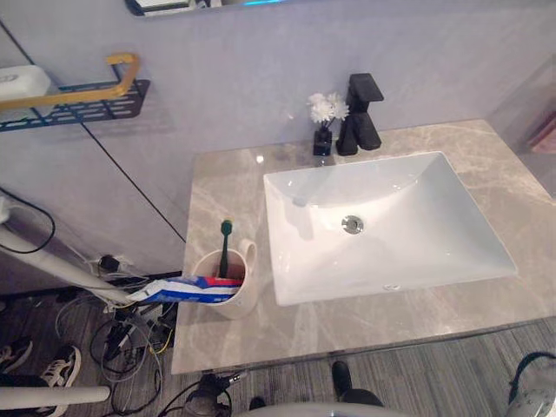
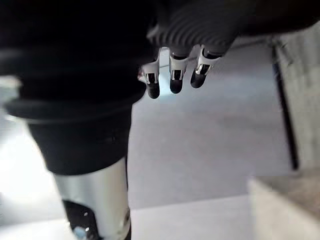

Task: Organize washtable

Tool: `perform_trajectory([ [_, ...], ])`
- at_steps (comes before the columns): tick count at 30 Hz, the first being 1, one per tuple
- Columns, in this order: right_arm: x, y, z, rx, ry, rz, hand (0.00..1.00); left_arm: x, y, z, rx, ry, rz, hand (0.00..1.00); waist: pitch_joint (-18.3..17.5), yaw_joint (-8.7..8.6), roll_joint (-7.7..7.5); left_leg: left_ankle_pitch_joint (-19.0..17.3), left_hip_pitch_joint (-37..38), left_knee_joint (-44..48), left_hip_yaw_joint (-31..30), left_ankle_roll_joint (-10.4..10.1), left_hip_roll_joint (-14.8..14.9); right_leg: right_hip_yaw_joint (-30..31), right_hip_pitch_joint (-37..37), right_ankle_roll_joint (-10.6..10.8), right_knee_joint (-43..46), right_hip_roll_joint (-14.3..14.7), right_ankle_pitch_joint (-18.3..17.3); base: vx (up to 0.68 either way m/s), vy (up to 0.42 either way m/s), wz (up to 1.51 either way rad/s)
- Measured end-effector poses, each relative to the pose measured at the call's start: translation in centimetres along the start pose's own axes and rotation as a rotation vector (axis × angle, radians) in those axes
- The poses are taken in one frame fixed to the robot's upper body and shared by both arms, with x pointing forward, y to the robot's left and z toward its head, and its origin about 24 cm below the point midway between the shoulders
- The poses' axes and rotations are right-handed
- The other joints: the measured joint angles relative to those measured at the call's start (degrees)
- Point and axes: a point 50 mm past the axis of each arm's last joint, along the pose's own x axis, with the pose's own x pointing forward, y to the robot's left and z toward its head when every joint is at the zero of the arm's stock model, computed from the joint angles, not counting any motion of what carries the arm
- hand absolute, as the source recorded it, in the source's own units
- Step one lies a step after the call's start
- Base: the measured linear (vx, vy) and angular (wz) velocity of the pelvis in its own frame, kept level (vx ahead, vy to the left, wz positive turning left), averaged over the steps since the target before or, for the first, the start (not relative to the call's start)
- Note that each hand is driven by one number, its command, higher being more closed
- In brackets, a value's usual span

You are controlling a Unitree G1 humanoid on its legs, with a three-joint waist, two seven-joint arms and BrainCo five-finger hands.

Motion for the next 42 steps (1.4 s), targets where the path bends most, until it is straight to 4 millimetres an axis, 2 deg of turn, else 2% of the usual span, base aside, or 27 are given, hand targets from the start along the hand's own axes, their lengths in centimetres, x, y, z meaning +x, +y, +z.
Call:
perform_trajectory([
  [7,-3.3,-5.4,-8.0,-0.092,0.397,-0.181,0.0,0.0,0.2,-0.2,-0.012,0.011,0.007,0.0,1.12,-0.1,0.15,-1.21,0.59,1.14,2.41,0.12,-0.13,2.19,-0.05,0.32,0.0,-0.03,0.32,0.0,0.019,-0.17],
  [9,-4.5,-5.8,-9.6,-0.144,0.484,-0.164,0.0,0.0,0.2,-0.1,-0.011,0.01,0.007,0.0,1.38,-0.04,0.18,-1.24,0.64,1.15,2.5,0.1,-0.13,2.26,-0.05,0.32,0.0,-0.05,0.33,0.01,0.006,-0.03],
  [11,-6.0,-5.3,-11.3,-0.185,0.581,-0.09,0.0,0.1,0.3,0.2,-0.006,0.0,0.007,0.0,2.34,0.1,0.16,-1.24,0.69,1.19,2.61,0.09,-0.12,2.37,-0.05,0.34,0.0,-0.04,0.4,-0.01,0.003,-0.03],
  [13,-8.1,-4.8,-13.2,-0.218,0.703,0.01,0.0,0.2,0.3,0.6,0.005,-0.012,0.005,0.0,2.84,1.13,0.18,-1.23,0.72,1.22,2.65,0.09,-0.06,2.41,-0.05,0.33,-0.03,-0.02,0.45,0.0,0.0,0.0],
  [15,-9.3,-4.8,-14.2,-0.236,0.772,0.046,0.0,0.2,0.2,0.7,0.013,-0.019,0.0,0.0,2.84,1.72,0.17,-1.23,0.71,1.2,2.55,0.08,-0.04,2.3,0.03,0.33,-0.09,-0.02,0.45,0.01,-0.008,0.04],
  [17,-12.0,-5.6,-16.1,-0.302,0.926,0.117,0.0,0.2,0.0,1.0,0.041,-0.031,-0.01,0.0,2.86,2.49,0.14,-1.21,0.81,1.15,1.75,0.08,-0.11,1.51,0.75,0.33,-0.46,0.0,0.45,0.02,-0.024,0.18],
  [18,-12.7,-5.9,-16.5,-0.316,0.967,0.122,0.0,0.2,-0.1,1.0,0.047,-0.034,-0.013,0.0,2.88,2.61,0.11,-1.21,0.91,1.12,1.4,0.08,-0.14,1.14,1.02,0.33,-0.5,-0.05,0.45,0.04,-0.016,0.28],
  [19,-14.4,-6.8,-17.4,-0.374,1.067,0.154,0.0,0.2,0.0,1.2,0.066,-0.042,-0.017,0.0,3.02,2.88,-0.09,-1.21,1.35,1.0,0.57,0.08,-0.17,0.16,2.11,0.33,-0.99,-0.16,0.44,0.03,-0.004,0.27],
  [20,-15.2,-7.1,-17.7,-0.4,1.116,0.179,0.0,0.3,0.0,1.2,0.069,-0.045,-0.019,0.0,3.21,2.9,-0.3,-1.2,1.68,0.91,0.12,0.09,-0.21,-0.3,2.87,0.33,-1.53,-0.28,0.44,0.03,-0.004,0.27],
  [25,-15.9,-6.8,-18.4,-0.544,1.186,0.402,0.0,0.4,0.4,1.5,0.005,-0.053,-0.031,0.0,4.26,2.95,-1.47,-0.98,1.77,0.99,-2.85,-0.04,-0.2,-3.29,5.01,0.22,-2.52,-0.56,0.33,0.02,-0.015,0.32],
  [26,-15.9,-6.9,-18.5,-0.566,1.206,0.433,0.0,0.4,0.3,1.5,-0.05,-0.047,-0.04,0.0,4.27,2.98,-1.47,-0.89,1.87,1.0,-4.24,-0.13,-0.16,-4.7,5.98,0.08,-2.69,-0.64,0.0,0.05,-0.06,0.88],
  [27,-16.0,-7.0,-18.6,-0.64,1.212,0.541,0.0,0.2,0.1,0.1,-0.319,0.036,-0.041,0.0,4.26,3.07,-1.48,-0.54,2.01,0.99,-7.31,-0.34,-0.05,-7.96,8.31,-0.11,-3.78,-0.75,-0.38,0.05,-0.061,0.85],
  [28,-16.0,-7.2,-18.7,-0.662,1.215,0.564,0.0,0.0,0.0,-0.6,-0.424,0.063,-0.031,0.0,4.24,3.27,-1.51,-0.53,2.12,1.03,-7.6,-0.35,-0.04,-8.38,8.76,-0.13,-3.99,-0.75,-0.4,0.03,-0.052,0.66],
  [32,-15.8,-7.8,-18.7,-0.703,1.224,0.579,0.0,-0.1,0.5,-1.3,-0.608,0.096,0.009,0.0,4.19,4.49,-1.62,-0.13,2.12,1.04,-9.03,-0.5,-0.06,-10.08,9.64,-0.16,-4.0,-0.86,-0.67,-0.02,-0.011,0.22],
  [34,-15.7,-8.1,-18.6,-0.701,1.231,0.567,0.0,-0.2,0.8,-2.2,-0.797,0.122,0.042,0.0,4.07,4.46,-1.81,0.27,2.02,0.93,-10.65,-0.57,-0.12,-11.76,10.38,-0.12,-4.01,-1.02,-1.12,-0.02,-0.013,0.39],
  [35,-15.5,-8.5,-18.5,-0.695,1.235,0.55,0.0,-0.3,1.0,-2.9,-0.919,0.143,0.072,0.0,3.91,4.4,-2.01,0.41,1.96,0.93,-11.65,-0.58,-0.13,-12.84,10.96,-0.16,-4.01,-1.07,-1.58,-0.01,-0.026,0.63],
  [36,-15.3,-10.3,-18.2,-0.708,1.253,0.503,0.0,-1.0,1.5,-5.2,-1.164,0.192,0.157,0.0,3.12,4.61,-2.51,0.58,2.02,0.9,-13.41,-0.63,-0.12,-14.53,12.03,-0.1,-4.01,-1.1,-2.06,0.01,-0.026,0.59],
  [38,-15.4,-11.3,-18.1,-0.705,1.276,0.468,0.0,-1.6,1.6,-6.9,-1.321,0.229,0.22,0.0,2.68,4.46,-2.65,0.79,2.18,0.81,-14.16,-0.72,-0.19,-15.44,12.66,-0.1,-3.98,-1.19,-2.1,0.01,-0.013,0.33],
  [42,-15.2,-11.8,-18.0,-0.69,1.283,0.421,0.0,-2.1,1.9,-8.1,-1.476,0.23,0.296,0.0,2.33,4.54,-2.62,1.54,2.76,0.49,-15.11,-0.81,-0.16,-16.46,13.53,-0.25,-3.31,-1.24,-2.42,-0.04,0.002,0.18],
])
